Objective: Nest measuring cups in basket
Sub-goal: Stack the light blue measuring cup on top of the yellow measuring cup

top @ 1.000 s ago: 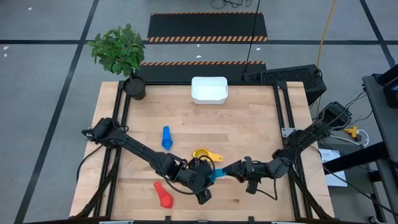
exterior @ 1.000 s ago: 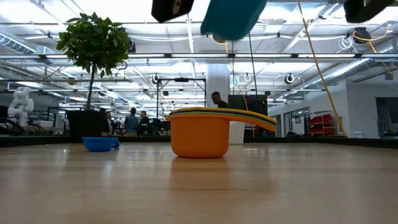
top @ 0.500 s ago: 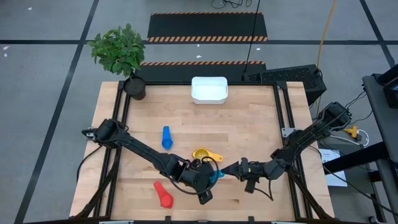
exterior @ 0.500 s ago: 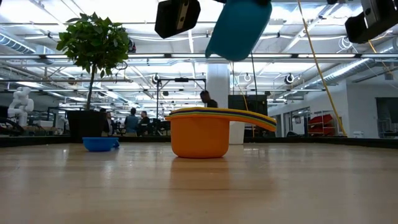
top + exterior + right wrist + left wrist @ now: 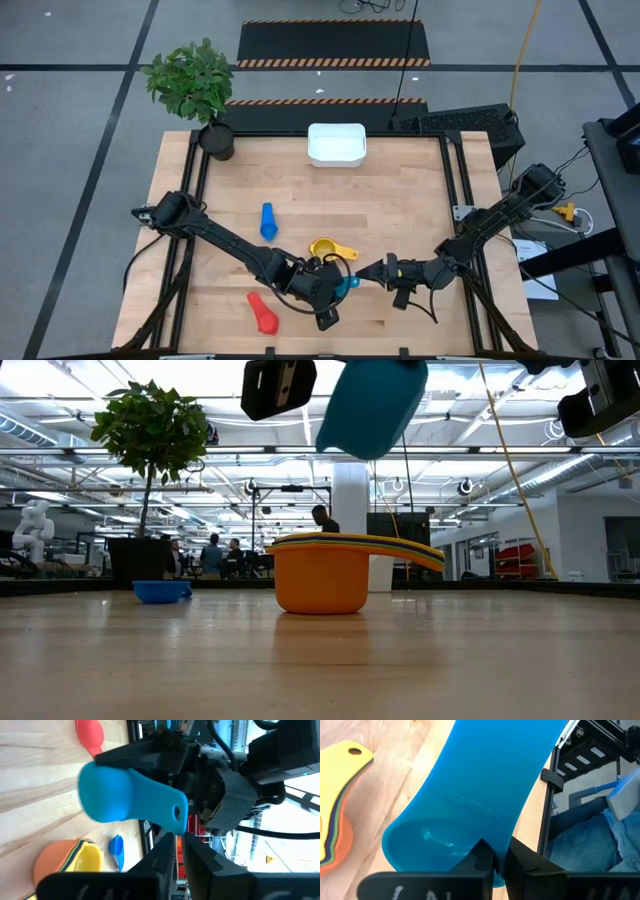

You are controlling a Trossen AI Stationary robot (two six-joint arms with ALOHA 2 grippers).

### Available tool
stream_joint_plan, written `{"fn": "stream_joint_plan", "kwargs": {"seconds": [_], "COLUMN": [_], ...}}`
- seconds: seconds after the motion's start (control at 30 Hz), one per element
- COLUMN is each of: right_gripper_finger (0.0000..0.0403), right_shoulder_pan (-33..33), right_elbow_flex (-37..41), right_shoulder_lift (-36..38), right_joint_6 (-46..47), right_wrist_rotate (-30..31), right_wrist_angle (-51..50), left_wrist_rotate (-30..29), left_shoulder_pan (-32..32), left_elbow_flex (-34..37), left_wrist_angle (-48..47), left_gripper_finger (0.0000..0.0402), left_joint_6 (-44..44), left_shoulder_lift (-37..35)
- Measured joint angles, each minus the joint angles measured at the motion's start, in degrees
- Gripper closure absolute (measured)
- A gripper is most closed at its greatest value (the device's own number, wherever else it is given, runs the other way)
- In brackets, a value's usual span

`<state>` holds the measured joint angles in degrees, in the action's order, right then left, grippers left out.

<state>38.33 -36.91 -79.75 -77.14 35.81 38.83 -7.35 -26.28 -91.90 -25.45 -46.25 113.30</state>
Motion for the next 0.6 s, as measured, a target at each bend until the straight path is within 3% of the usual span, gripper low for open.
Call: {"fn": "stream_joint_plan", "kwargs": {"seconds": [0.17,0.27,0.4,0.6], "right_gripper_finger": [0.0400,0.0391,0.0359,0.0280], "right_shoulder_pan": [0.00,0.01,0.15,0.43], "right_elbow_flex": [-0.09,-0.04,-0.01,0.00], "right_shoulder_lift": [0.09,-0.02,-0.01,-0.02], "right_joint_6": [1.49,2.11,2.86,3.68], "right_wrist_rotate": [0.04,-0.05,-0.04,-0.09], "right_wrist_angle": [-0.45,-0.76,-0.56,0.09], "left_wrist_rotate": [0.24,0.25,2.21,4.88], "left_shoulder_pan": [0.00,-0.04,0.08,0.22], "left_elbow_flex": [0.07,-0.04,-0.02,-0.02], "left_wrist_angle": [-1.37,-1.63,-2.19,-4.12], "left_gripper_finger": [0.0393,0.0383,0.0382,0.0387], "left_joint_6": [0.08,0.24,1.68,0.95], "left_shoulder_lift": [-1.43,-1.85,-1.81,-1.81]}}
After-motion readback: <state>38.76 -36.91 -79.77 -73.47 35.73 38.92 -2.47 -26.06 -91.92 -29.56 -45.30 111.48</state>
